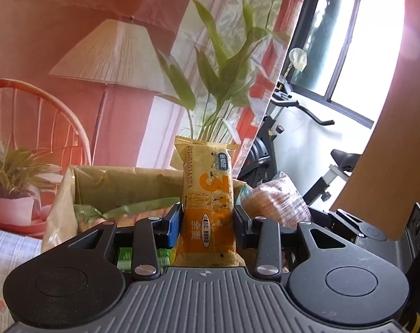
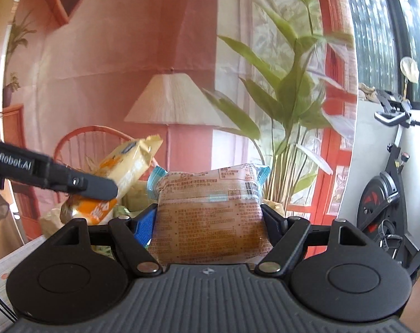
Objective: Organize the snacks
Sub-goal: 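Lift both held packets and carry them over the cardboard box, then open both tools to drop the packets into the box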
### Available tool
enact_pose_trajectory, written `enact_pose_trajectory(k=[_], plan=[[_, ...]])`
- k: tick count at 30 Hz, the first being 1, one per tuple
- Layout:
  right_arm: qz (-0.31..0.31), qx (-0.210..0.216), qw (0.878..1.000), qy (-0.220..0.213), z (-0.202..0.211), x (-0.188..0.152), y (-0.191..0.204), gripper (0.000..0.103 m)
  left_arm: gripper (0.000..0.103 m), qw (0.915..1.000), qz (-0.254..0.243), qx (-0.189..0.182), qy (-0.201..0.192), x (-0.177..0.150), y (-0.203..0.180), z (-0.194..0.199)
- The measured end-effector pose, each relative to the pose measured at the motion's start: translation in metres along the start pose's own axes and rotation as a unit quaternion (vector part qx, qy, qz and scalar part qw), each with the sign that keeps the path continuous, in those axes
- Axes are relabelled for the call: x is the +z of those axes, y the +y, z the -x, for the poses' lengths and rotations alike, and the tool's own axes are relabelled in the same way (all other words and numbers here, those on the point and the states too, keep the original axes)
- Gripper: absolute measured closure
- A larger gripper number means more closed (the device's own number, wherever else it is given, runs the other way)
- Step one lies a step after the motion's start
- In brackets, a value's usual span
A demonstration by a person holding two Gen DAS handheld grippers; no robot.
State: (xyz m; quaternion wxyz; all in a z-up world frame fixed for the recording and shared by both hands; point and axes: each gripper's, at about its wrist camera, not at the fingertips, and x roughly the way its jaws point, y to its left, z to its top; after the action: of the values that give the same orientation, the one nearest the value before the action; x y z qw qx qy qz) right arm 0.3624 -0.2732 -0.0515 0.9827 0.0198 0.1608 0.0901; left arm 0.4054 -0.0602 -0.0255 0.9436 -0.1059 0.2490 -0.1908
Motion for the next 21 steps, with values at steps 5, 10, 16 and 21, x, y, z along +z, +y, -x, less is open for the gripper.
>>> enact_pose_trajectory(k=[5,10,16,21], plan=[[-0.007,-0.005,1.000,0.020,-0.022,-0.012,-0.005,0.025,0.062,0.9996,-0.015,0.010,0.023,-0.003,-0.001,-0.028],[0.019,-0.007,0.999,0.031,-0.029,-0.018,-0.001,0.022,0.060,0.9983,-0.030,0.022,0.044,-0.010,0.000,-0.046],[0.030,-0.018,0.999,0.033,-0.025,-0.018,0.004,0.011,0.032,0.9982,-0.031,0.035,0.037,-0.007,0.005,-0.039],[0.023,-0.018,0.999,0.027,-0.010,-0.013,0.005,0.009,0.032,0.9984,-0.030,0.036,0.031,-0.004,0.005,-0.018]])
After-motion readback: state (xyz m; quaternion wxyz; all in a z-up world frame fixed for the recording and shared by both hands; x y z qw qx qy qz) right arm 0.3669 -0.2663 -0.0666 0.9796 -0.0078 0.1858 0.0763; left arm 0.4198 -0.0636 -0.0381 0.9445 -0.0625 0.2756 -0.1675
